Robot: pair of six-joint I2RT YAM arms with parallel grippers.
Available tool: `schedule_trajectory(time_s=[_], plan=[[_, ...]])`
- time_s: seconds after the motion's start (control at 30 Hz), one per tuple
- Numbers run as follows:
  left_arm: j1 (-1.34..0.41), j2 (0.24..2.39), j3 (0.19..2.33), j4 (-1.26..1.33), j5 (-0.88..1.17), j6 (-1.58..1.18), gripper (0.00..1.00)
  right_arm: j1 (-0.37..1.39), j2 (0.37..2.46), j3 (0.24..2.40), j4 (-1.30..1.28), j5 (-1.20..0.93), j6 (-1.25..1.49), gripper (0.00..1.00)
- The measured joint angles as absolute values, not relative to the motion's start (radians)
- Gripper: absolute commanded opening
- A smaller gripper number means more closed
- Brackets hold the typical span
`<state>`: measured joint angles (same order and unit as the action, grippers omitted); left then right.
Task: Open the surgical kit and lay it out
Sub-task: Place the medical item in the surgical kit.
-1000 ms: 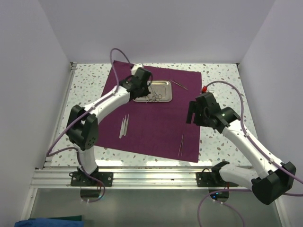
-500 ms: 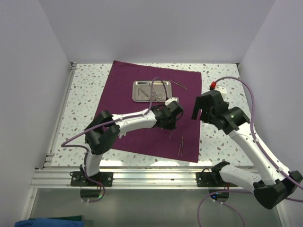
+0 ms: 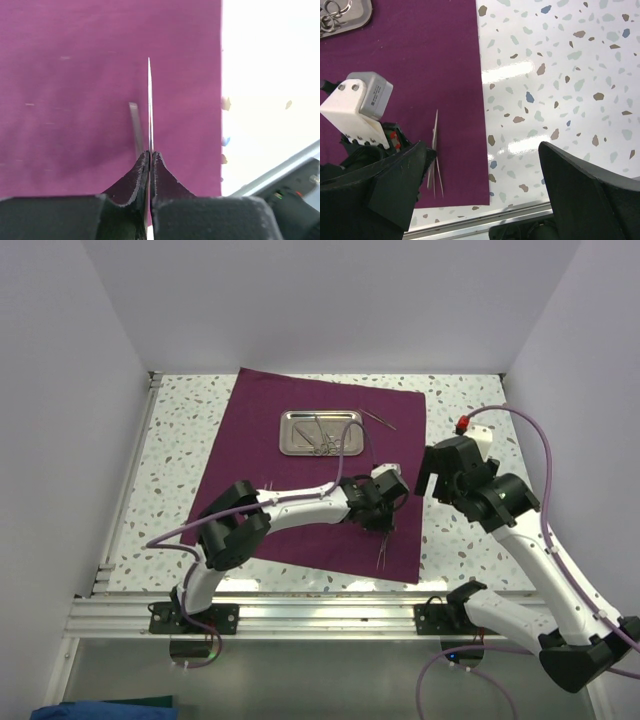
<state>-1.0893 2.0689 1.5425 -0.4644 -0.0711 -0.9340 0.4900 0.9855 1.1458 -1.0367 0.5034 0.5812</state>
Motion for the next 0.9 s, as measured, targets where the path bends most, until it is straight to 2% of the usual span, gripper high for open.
schedule_trajectory(time_s=[0.2,0.27,0.4,0.53,0.63,0.9], plan=[[-1.106,2.069,1.569,-0.471,-0.055,-0.95,0.04,0.49,0.987,1.146,-1.035,0.507,0.581,0.98],[-1.106,2.069,1.569,-0.483,-0.054,-0.951,0.09,0.49,0.989,1.146,-1.032,0.507,0.581,0.98],[-1.105,2.069,1.569,-0.498,-0.046,-0.947,0.28,0.49,1.003,1.146,-1.028,0.507,0.581,0.98],[-1.106,2.069,1.571,-0.511,-0.028,-0.939,0.4,0.49,1.024,1.146,-1.02,0.509,0.581,0.99],[-1.106,2.069,1.581,-0.528,-0.025,-0.923,0.43,0.485,1.042,1.146,-1.005,0.514,0.579,0.98],[-1.09,2.04,1.618,-0.63,-0.093,-0.875,0.4,0.47,1.219,1.272,-0.908,0.48,0.529,0.98]])
